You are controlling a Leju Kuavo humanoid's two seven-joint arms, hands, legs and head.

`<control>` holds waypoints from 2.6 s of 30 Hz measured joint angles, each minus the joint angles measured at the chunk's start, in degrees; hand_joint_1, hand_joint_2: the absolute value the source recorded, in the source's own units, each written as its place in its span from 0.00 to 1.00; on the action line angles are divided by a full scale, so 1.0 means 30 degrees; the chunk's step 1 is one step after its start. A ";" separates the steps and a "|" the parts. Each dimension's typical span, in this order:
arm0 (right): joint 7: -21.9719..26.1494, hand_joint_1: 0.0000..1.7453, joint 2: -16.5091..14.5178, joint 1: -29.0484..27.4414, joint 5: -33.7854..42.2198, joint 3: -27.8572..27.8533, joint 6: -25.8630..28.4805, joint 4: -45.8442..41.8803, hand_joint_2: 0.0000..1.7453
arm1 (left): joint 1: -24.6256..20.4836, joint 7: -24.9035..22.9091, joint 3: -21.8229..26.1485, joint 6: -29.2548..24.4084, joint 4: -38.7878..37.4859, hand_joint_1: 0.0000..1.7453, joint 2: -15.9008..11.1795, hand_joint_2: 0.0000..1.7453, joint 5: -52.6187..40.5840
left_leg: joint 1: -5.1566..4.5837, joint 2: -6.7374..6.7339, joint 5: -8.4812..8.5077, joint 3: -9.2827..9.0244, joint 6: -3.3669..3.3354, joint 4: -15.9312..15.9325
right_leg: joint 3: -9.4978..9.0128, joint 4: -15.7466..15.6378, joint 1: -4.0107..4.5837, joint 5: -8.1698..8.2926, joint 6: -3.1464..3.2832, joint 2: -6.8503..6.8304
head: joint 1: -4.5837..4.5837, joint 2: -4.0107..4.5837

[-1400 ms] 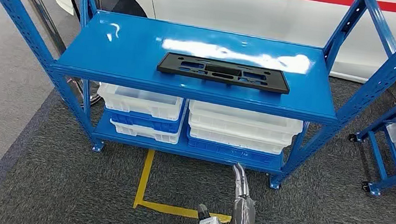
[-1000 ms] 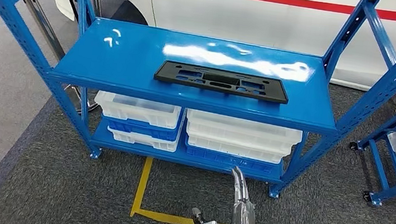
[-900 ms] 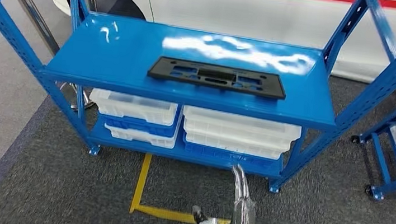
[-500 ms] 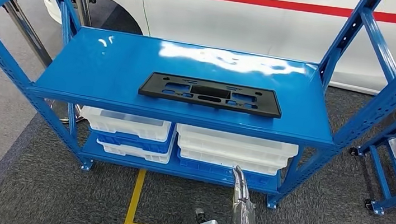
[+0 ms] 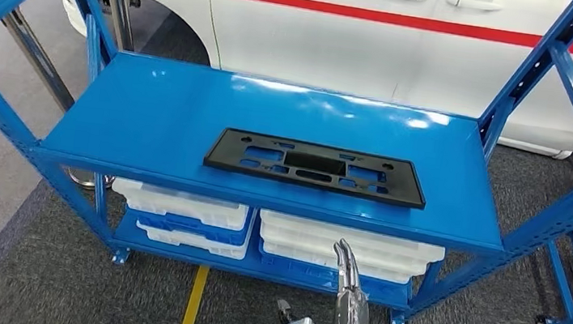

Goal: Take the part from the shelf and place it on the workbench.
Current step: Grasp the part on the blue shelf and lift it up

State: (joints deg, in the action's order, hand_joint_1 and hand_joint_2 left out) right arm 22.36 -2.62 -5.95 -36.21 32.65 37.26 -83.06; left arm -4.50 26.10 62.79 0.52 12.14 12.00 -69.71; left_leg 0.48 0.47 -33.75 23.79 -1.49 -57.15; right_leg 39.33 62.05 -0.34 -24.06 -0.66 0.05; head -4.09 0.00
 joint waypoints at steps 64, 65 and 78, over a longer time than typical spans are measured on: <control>-0.3235 0.00 0.2629 0.2733 -0.8421 0.1018 -0.2058 -0.1776 1.00 | -0.0909 -0.1830 -0.1147 -0.1169 -0.0133 0.00 0.0218 0.00 -0.1113 | -0.0019 -0.0005 0.2134 0.2757 0.0018 -0.0513 | -0.1758 -0.1359 -0.0199 -0.0256 -0.0204 0.0151 | 0.0191 0.0000; -0.3235 0.00 0.2683 0.2732 -0.8400 0.1020 -0.2171 -0.1780 1.00 | -0.0908 -0.1830 -0.1153 -0.1182 -0.0133 0.00 0.0218 0.00 -0.1113 | -0.0020 -0.0005 0.2133 0.2758 0.0018 -0.0515 | -0.1754 -0.1360 -0.0201 -0.0262 -0.0256 0.0150 | 0.0193 0.0000; -0.3191 0.00 0.3527 0.2724 -0.8426 0.1020 -0.3213 -0.2113 1.00 | -0.0903 -0.1831 -0.1188 -0.1193 -0.0133 0.00 0.0218 0.00 -0.1091 | -0.0002 -0.0005 0.2129 0.2755 0.0024 -0.0509 | -0.1715 -0.1321 -0.0178 -0.0288 -0.0301 0.0146 | 0.0199 0.0000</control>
State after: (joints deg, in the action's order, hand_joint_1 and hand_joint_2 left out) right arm 12.79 7.96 2.22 -61.48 35.71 27.62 -89.40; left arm -7.21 20.61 59.23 -3.05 11.74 12.66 -72.98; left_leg 0.48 0.45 -27.36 32.06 -1.42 -58.68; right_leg 34.18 58.09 -0.88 -24.93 -1.56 0.49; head -3.50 0.00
